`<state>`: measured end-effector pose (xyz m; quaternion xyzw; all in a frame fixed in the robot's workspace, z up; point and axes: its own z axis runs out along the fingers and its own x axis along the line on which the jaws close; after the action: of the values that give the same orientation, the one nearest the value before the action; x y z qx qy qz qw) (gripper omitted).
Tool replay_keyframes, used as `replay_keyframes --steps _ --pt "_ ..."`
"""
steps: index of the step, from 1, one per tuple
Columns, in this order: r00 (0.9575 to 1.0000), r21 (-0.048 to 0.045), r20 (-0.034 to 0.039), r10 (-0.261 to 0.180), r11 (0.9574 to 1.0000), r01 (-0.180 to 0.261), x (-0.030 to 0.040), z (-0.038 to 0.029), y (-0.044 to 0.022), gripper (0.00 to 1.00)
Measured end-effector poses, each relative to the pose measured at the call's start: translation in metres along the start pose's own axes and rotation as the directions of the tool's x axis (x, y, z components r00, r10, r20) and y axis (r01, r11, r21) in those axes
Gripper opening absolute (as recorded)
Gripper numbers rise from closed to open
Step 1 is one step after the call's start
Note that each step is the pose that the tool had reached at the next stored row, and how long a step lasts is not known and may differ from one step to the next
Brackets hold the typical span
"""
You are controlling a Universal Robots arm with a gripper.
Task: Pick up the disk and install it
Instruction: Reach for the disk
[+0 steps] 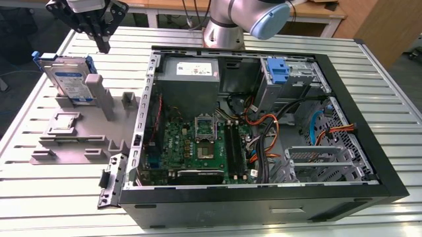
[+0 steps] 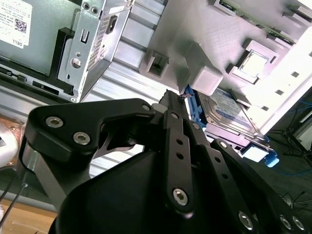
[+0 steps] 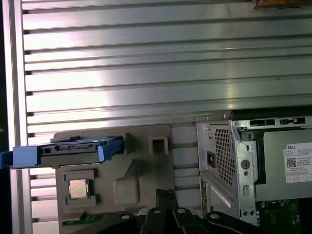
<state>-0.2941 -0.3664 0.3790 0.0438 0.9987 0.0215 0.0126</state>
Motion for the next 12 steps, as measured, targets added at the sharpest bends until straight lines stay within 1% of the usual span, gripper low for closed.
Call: replay_keyframes --steps 12 --pt "1.0 0.0 0.0 0.0 1.0 0.0 0.0087 0.0004 -0.0008 0.1"
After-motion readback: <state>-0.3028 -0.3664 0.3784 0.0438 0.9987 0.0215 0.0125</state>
